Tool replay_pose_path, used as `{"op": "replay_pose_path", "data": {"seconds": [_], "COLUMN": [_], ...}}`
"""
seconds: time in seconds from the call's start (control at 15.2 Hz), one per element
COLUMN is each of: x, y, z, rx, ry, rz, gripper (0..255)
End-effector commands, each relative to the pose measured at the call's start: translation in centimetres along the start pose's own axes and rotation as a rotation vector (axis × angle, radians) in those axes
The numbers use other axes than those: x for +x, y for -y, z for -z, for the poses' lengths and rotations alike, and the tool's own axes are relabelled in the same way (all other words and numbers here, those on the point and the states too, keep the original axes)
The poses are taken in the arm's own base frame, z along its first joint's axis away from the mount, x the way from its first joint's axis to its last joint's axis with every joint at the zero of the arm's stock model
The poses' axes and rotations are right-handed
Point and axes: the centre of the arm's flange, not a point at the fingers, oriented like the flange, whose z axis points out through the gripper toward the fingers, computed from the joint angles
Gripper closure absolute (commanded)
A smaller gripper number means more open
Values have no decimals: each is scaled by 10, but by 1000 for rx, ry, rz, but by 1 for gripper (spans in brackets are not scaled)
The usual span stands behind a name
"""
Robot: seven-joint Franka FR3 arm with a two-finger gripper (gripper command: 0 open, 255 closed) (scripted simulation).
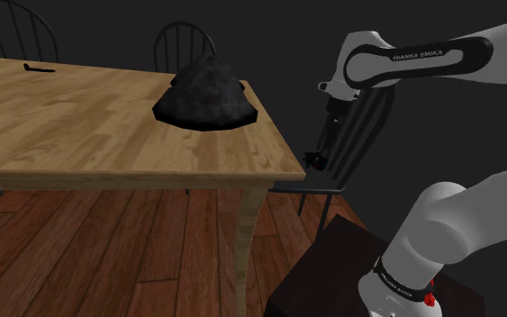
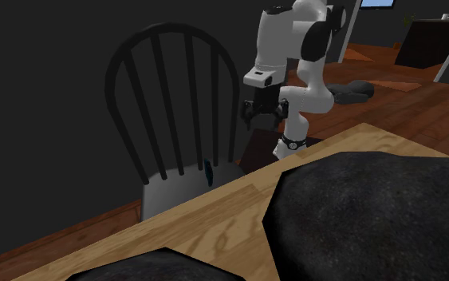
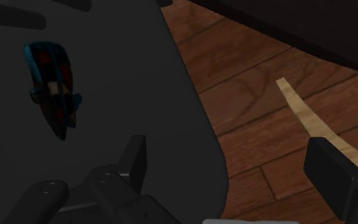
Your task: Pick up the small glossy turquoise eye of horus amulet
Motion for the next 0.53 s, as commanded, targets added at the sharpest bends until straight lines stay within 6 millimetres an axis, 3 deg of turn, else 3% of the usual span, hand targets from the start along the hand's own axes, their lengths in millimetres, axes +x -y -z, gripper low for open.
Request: {"op": "replay_pose_path", "data": {"seconds": [0.0, 0.46], "x": [2, 10], "y": [-23, -98], "z": [-17, -69], "rx": [-5, -18], "ry": [3, 13], "rz": [31, 131], "gripper": [0, 0]}}
